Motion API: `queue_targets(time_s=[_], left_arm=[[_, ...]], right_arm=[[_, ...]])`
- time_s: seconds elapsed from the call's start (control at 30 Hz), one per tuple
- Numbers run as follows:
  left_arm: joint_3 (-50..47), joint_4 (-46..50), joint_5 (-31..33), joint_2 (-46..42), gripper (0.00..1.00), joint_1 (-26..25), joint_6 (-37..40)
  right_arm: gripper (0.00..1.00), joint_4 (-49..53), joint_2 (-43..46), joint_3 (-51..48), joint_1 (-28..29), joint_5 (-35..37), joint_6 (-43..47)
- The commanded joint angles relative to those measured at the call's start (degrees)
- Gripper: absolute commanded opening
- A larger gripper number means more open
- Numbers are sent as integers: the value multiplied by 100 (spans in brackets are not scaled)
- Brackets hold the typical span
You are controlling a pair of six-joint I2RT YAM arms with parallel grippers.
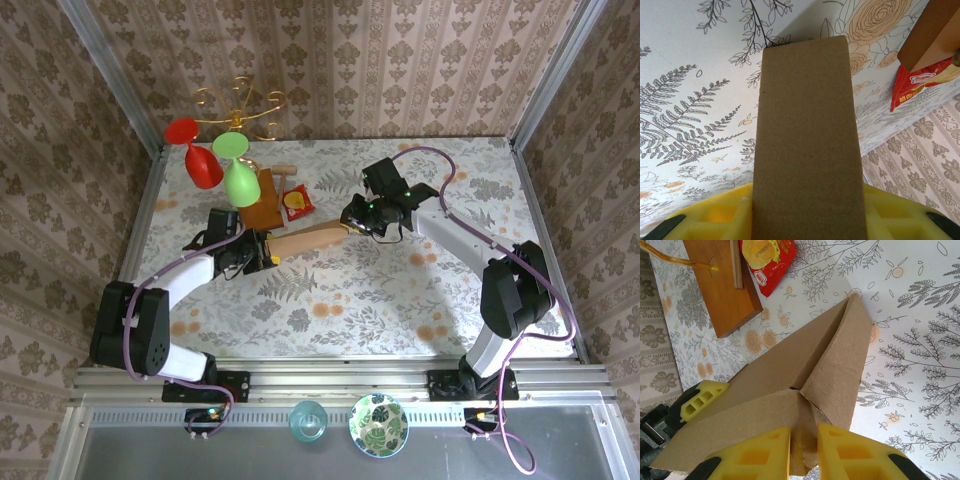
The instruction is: Fold the paper box
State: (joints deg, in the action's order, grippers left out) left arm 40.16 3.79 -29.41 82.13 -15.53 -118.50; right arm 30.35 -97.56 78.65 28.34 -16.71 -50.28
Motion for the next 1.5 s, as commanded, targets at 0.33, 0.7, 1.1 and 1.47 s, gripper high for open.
queue_targets(time_s=[0.33, 0.7, 1.1, 1.47], left_arm=[[-432, 972, 339, 55, 0, 68, -1175], [-474, 944, 374, 53, 0, 68, -1171], [-432, 869, 401, 132, 0, 37, -1160], [-369, 809, 392, 198, 0, 6, -1163]], right_arm=[[36, 806, -70, -181, 23, -272, -385], [51, 79, 23, -644, -30, -871, -1118], [48, -1675, 301, -955, -6, -1189, -3374], [33, -2702, 130, -1233, 103, -968, -4706]])
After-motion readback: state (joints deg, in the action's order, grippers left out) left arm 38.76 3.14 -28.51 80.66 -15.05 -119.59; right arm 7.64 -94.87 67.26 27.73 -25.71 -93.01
